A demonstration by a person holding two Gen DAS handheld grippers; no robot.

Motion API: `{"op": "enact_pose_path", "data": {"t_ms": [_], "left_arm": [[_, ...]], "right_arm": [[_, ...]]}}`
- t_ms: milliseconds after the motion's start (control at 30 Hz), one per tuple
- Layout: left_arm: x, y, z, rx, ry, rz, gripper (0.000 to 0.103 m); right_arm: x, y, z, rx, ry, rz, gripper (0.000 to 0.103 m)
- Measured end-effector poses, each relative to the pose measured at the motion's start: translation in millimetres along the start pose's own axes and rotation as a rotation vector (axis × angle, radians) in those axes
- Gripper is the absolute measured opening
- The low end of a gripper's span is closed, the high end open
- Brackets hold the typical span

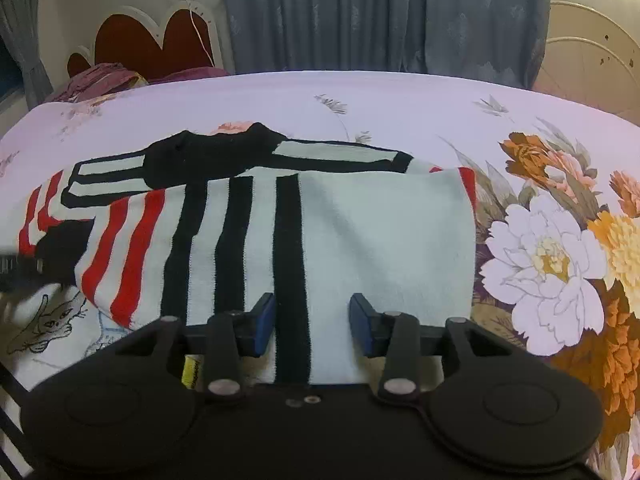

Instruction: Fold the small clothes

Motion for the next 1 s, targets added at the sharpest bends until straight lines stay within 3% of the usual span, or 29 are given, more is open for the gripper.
{"op": "enact_pose_path", "data": {"t_ms": [67,133,167,233,267,300,367,400,433,500,567,633,667,833,1000], "left_arm": [[10,3,5,0.05,0.158,0.026,0.008],[10,15,-4,0.016,0.296,0.086,0.014],[7,13,-5,0.031,0.304,0.105,0.016],[4,-4,3,0.131,0.276,0.175,0.053],[5,-15,4,0.177,0.252,0.173,0.057],[9,-22,2,0.183,0.22,0.126,0.057],[29,-21,-12,0.139,0.244,0.038,0.057],[35,-13,-20,0.099,0.276,0.026,0.057],[38,1,-32,0.009,0.286,0.022,0.057],[38,8,-36,0.0,0.302,0.034,0.063],[32,2,-26,0.001,0.241,0.034,0.064],[11,-15,-11,0.065,0.184,0.077,0.077],[-5,-25,-5,0.091,0.148,0.096,0.078],[-121,-85,22,0.196,-0.129,0.212,0.078],[-231,-141,37,0.269,-0.311,0.358,0.078]], "right_arm": [[1,-5,1,0.018,0.012,-0.003,0.038],[0,-4,-1,0.012,0.011,-0.004,0.036],[-2,-2,-3,0.001,-0.006,-0.009,0.036],[-3,-6,2,-0.004,-0.032,-0.029,0.035],[-4,-11,6,0.015,-0.031,-0.031,0.036],[-5,-15,11,0.036,-0.028,-0.027,0.037],[-12,-11,14,0.03,-0.034,-0.001,0.036],[-18,-2,11,-0.015,-0.038,0.018,0.037],[-22,5,8,-0.052,-0.042,0.024,0.039],[-29,4,15,-0.06,-0.063,0.006,0.039],[-33,-3,23,-0.033,-0.027,0.033,0.038],[-38,-10,32,0.011,-0.03,0.015,0.04],[-42,-11,35,0.022,-0.025,0.023,0.041],[-76,-10,52,0.067,-0.033,0.088,0.041],[-133,2,65,0.077,-0.081,0.168,0.037]]}}
Point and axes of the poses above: each gripper's, at about its wrist camera, not at the fingertips, and y roughly the way its jaws point, x to its right, z to its top, the point moved 8 cm from there along y, roughly the way its jaws point, and after that the axes turned 13 degrees about -y, right-handed, at the moved point
